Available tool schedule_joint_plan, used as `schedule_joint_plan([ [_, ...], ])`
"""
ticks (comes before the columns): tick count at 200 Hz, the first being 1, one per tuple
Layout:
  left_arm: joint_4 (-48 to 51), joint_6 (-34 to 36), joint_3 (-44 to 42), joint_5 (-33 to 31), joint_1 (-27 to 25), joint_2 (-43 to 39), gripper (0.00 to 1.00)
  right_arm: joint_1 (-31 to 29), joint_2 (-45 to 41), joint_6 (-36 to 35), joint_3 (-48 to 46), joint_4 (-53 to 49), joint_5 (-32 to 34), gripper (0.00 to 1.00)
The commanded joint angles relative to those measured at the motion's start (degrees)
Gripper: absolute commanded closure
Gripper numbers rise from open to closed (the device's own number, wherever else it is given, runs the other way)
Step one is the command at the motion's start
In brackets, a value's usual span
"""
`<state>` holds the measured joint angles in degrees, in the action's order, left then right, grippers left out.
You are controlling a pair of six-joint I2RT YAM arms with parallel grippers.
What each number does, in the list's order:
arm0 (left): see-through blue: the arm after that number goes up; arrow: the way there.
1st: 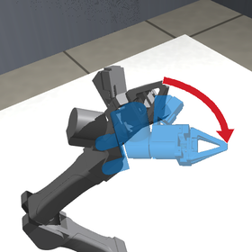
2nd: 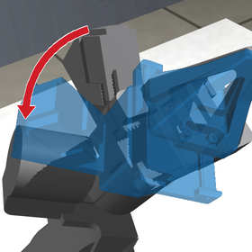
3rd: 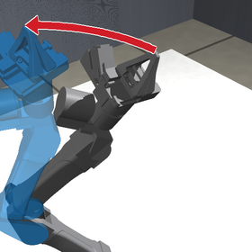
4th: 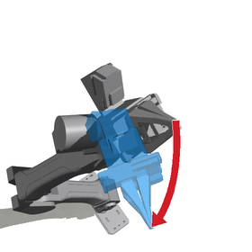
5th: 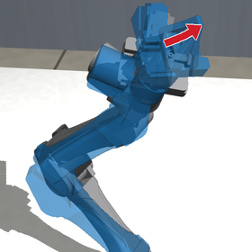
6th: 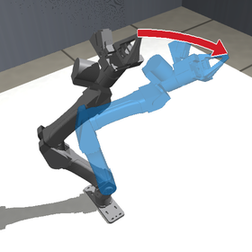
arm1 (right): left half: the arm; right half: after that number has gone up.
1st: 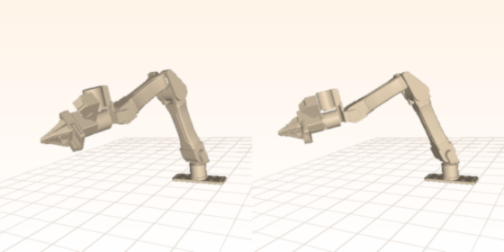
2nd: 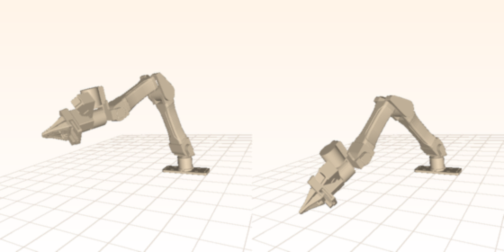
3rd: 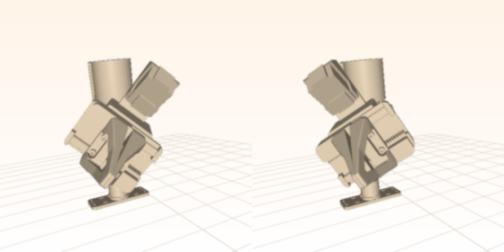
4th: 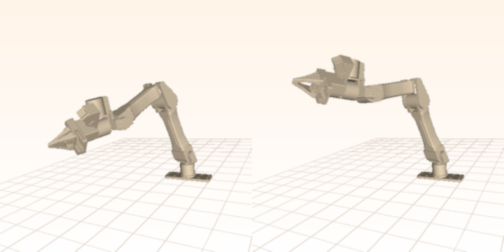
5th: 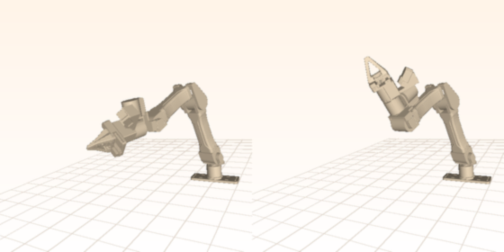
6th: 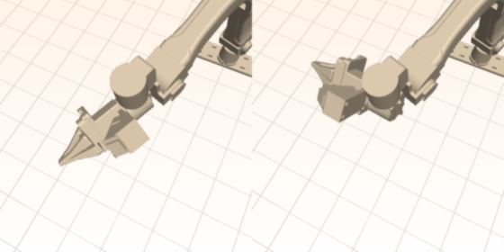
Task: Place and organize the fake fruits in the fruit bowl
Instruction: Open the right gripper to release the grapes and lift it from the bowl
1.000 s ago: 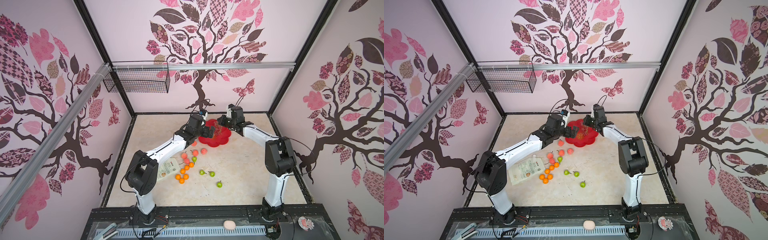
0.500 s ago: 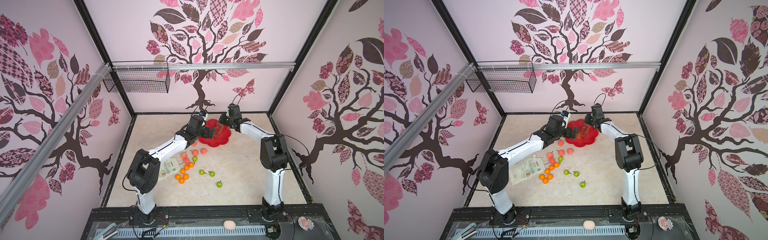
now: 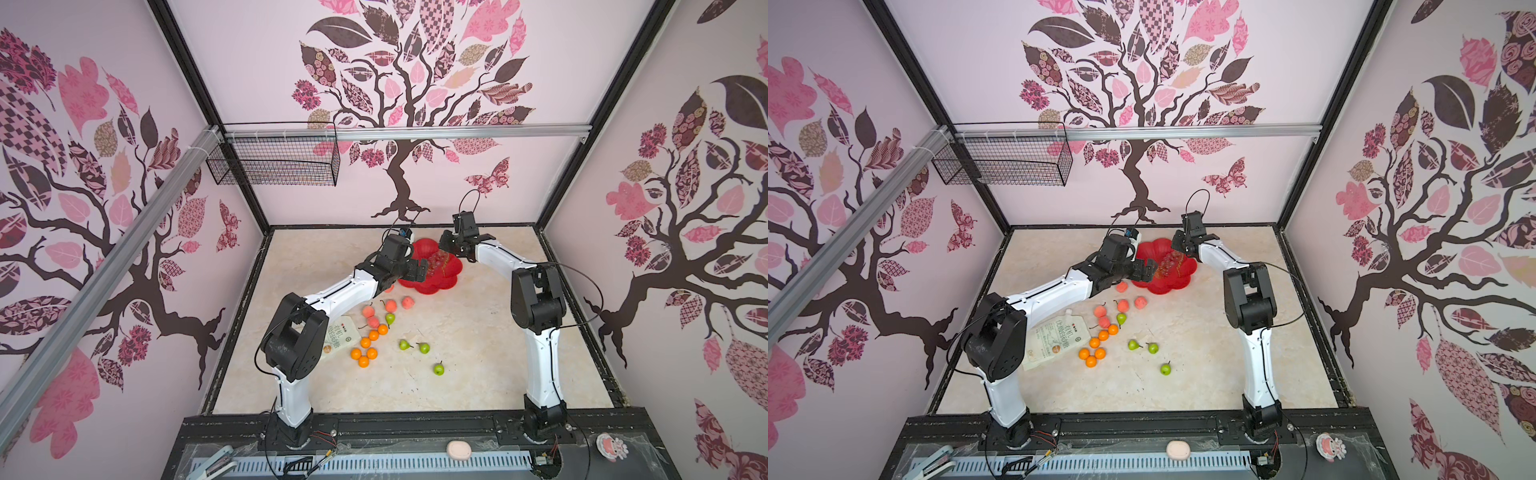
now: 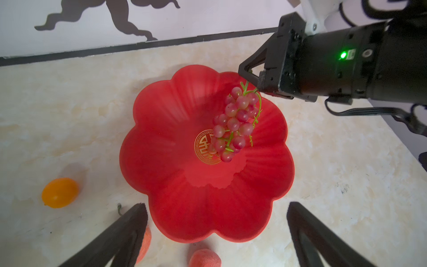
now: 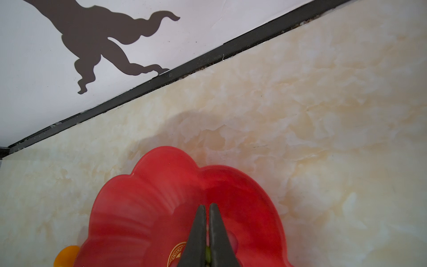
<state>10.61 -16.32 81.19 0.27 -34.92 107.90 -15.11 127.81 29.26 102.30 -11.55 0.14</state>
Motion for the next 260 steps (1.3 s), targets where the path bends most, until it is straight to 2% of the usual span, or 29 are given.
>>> schedule_joint_plan([
  [1, 1.2, -0.9, 2.8, 0.8, 0.4, 1.0, 0.02, 0.6, 2.7, -1.9, 3.5, -2.4, 1.9, 1.00],
  [45, 2.9, -1.3, 3.9, 0.7, 0.6, 2.0, 0.02, 0.9, 3.1, -2.7, 3.4, -2.7, 3.2, 0.97],
  [103, 4.0, -1.4, 4.9, 2.3, 0.6, 2.7, 0.02, 1.1, 2.9, -4.0, 5.5, -3.7, 2.9, 0.75],
  [136, 4.4, -0.2, 4.9, 3.4, 0.7, 1.6, 0.02, 1.1, 0.0, -5.1, 5.8, -4.7, 2.6, 0.64],
  [187, 6.0, 5.2, 4.2, 10.5, 0.7, -4.2, 0.02, 1.0, -12.6, -6.3, -5.5, -2.4, 1.5, 0.59],
  [236, 9.0, 1.5, 0.7, 17.8, 0.7, -8.7, 0.01, -0.6, -27.0, -5.4, -20.2, -1.5, 1.6, 0.58],
  [260, 9.1, -1.4, -3.9, 18.2, 0.6, -12.6, 0.02, -3.6, -32.2, -5.8, -25.3, -2.8, 1.7, 0.58],
])
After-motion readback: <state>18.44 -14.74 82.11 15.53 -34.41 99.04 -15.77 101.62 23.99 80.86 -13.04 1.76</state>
